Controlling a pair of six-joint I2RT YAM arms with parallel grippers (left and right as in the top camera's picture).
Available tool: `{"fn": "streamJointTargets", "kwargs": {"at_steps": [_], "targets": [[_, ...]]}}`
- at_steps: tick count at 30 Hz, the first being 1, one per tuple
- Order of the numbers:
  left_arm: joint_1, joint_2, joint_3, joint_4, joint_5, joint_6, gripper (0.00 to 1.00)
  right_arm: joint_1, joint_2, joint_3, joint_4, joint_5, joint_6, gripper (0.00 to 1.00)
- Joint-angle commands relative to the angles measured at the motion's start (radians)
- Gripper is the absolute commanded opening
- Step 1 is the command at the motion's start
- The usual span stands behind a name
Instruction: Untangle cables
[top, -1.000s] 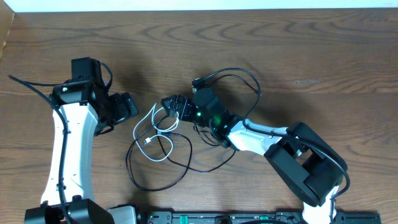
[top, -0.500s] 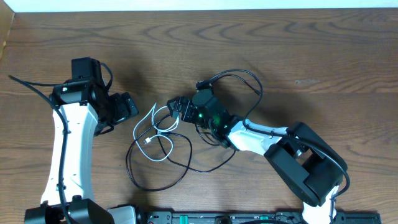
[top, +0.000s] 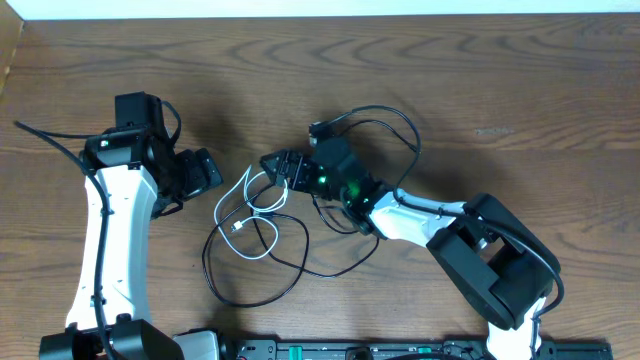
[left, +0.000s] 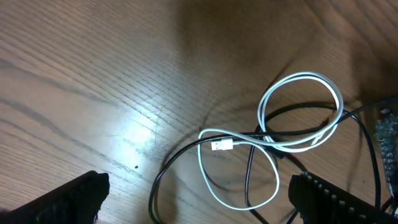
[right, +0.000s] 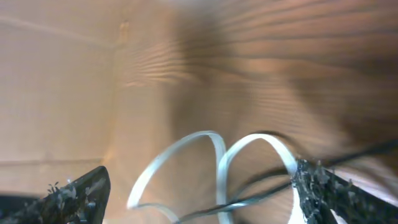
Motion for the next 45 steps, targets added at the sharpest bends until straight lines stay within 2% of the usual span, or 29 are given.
{"fn": "streamJointTargets", "kwargs": {"at_steps": [1,5,9,15,17,20,23,24,28,37,45], "targets": [[0.005,-0.011,0.016,-0.006,-0.009,-0.005,0.98,-0.006,0.040,0.003,0.055,-0.128,0.077,0.91],[0.005,-0.011,0.016,-0.006,-0.009,-0.005,0.98,0.007,0.122,0.003,0.226,-0.188,0.093,0.93],[0.005,-0.011,0.016,-0.006,-0.009,-0.005,0.98,0.025,0.217,0.006,0.413,-0.196,0.211,0.95],[0.005,-0.011,0.016,-0.006,-0.009,-0.005,0.98,0.043,0.337,0.032,0.608,-0.204,0.283,0.93],[0.005,-0.011,0.016,-0.006,-0.009,-0.005,0.98,0.051,0.357,0.039,0.670,-0.213,0.283,0.80],[0.005,-0.011,0.016,-0.006,-0.009,-0.005,0.98,0.053,0.356,0.039,0.686,-0.209,0.253,0.73],[0.005,-0.011,0.016,-0.006,-0.009,-0.005,0.98,0.042,0.350,0.039,0.685,-0.236,0.237,0.62],[0.005,-0.011,0.016,-0.006,-0.009,-0.005,0.98,0.035,0.343,0.039,0.681,-0.251,0.237,0.61],[0.005,-0.011,0.016,-0.006,-0.009,-0.005,0.98,0.003,0.275,0.049,0.566,-0.352,0.189,0.65],[0.005,-0.011,0.016,-0.006,-0.009,-0.005,0.98,0.036,0.243,0.181,0.166,-0.415,-0.013,0.68],[0.005,-0.011,0.016,-0.006,-0.009,-0.005,0.98,0.030,0.241,0.212,0.116,-0.492,-0.066,0.68]]}}
